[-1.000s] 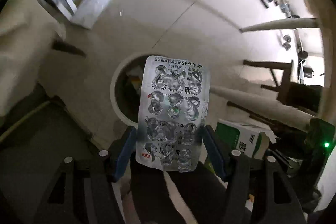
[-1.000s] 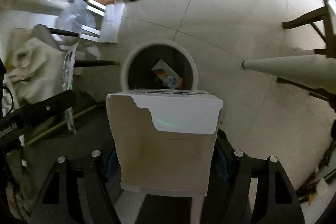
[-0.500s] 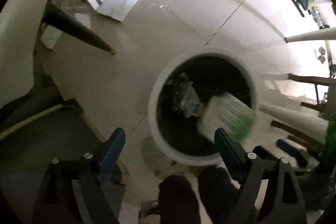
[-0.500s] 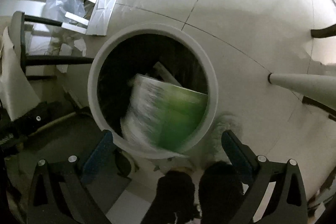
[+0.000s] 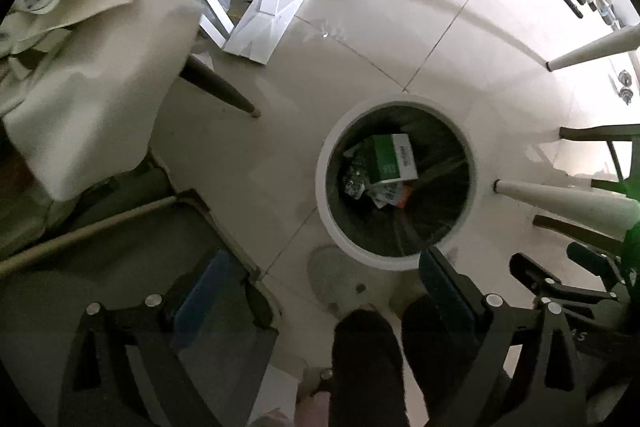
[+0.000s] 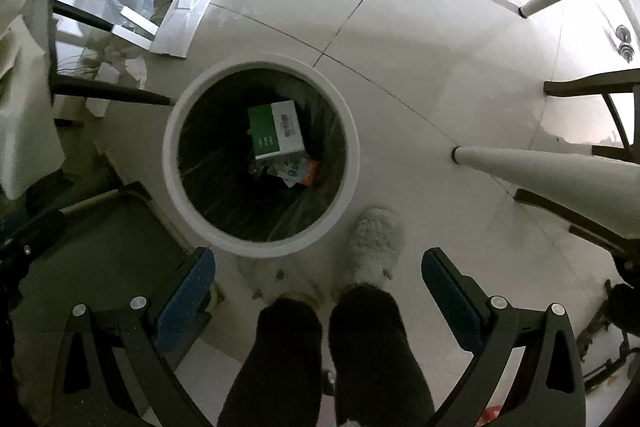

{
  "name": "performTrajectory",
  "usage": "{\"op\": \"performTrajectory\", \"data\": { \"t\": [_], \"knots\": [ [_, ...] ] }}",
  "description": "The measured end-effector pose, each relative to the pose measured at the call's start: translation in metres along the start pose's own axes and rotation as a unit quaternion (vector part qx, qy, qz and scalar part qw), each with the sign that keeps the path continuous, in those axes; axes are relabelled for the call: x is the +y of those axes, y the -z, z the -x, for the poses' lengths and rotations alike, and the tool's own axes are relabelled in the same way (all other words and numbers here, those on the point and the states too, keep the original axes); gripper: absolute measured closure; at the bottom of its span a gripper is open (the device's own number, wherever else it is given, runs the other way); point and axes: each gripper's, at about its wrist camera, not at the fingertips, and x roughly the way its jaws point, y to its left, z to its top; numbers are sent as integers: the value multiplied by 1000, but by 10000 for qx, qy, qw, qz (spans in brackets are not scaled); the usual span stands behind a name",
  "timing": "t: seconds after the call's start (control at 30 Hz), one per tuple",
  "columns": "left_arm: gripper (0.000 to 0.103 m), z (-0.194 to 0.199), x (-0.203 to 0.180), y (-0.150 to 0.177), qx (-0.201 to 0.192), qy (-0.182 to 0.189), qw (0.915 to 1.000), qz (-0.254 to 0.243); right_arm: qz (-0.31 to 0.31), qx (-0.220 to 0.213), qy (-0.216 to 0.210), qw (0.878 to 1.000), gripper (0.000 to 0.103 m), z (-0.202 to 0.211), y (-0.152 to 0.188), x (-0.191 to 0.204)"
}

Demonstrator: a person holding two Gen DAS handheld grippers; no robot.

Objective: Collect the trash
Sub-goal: 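Carry both items over the trash bin and open both grippers, then move both grippers back over the table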

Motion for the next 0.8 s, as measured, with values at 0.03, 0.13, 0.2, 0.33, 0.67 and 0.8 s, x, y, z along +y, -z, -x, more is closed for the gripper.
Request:
{"op": "performTrajectory", "data": {
  "t": [0.03,0.13,0.2,0.33,0.67,0.8],
  "knots": [
    [5,4,-1,1,-5,4,10000,14,25,5,-15,10000,0,8,1,1],
    [5,27,-4,7,-7,9,10000,60,103,-6,-36,9999,0,35,5,4],
    [5,45,-6,11,-23,1,10000,69,154,-12,-37,9999,0,56,9,7],
    [5,76,-8,20,-50,12,10000,67,192,-61,-68,9998,0,96,17,12],
    [5,188,15,45,-293,-9,9991,312,368,-28,-324,9988,0,219,42,41],
    [5,252,24,47,-641,-276,9969,376,334,-215,-521,9979,0,282,45,50]
  ]
}}
